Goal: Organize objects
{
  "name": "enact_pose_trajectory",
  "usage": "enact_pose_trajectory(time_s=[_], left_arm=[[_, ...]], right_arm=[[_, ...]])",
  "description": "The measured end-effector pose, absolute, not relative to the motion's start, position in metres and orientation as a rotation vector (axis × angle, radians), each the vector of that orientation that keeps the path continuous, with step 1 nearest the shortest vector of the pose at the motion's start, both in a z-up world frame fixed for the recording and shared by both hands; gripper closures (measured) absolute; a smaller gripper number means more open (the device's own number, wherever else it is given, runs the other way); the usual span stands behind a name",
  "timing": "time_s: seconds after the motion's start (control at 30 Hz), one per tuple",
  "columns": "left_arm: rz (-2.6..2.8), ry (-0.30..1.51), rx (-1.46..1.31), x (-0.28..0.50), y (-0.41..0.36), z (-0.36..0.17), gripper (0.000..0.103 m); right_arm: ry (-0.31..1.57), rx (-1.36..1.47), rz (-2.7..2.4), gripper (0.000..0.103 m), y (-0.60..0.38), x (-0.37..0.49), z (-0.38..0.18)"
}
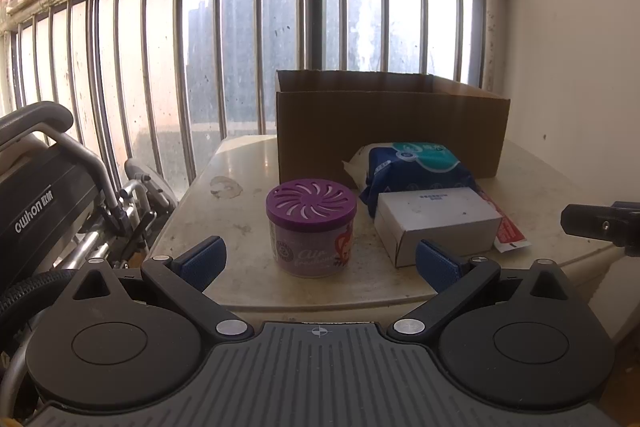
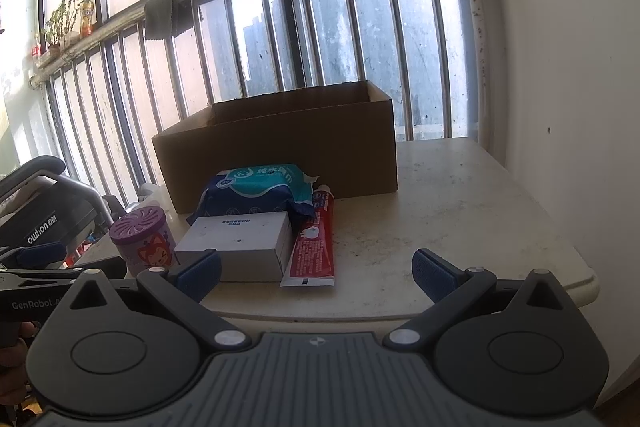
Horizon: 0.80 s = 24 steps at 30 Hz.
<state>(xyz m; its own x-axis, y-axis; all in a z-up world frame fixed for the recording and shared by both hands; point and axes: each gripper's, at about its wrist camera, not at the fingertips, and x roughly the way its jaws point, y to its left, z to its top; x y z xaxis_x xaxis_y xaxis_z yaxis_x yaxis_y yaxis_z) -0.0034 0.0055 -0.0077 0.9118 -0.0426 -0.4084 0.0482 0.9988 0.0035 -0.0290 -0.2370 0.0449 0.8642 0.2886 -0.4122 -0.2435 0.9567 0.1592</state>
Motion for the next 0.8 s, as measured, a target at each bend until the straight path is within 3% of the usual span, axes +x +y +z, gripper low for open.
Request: enact_pose_trajectory(time_s=[0.8], left_arm=[[-0.041, 0.424, 0.014, -0.0036, 0.0074, -0.0102, 0.001]], right_arm=[[0.451, 0.093, 0.282, 0.0, -0.2333, -0.0283, 0.0441]])
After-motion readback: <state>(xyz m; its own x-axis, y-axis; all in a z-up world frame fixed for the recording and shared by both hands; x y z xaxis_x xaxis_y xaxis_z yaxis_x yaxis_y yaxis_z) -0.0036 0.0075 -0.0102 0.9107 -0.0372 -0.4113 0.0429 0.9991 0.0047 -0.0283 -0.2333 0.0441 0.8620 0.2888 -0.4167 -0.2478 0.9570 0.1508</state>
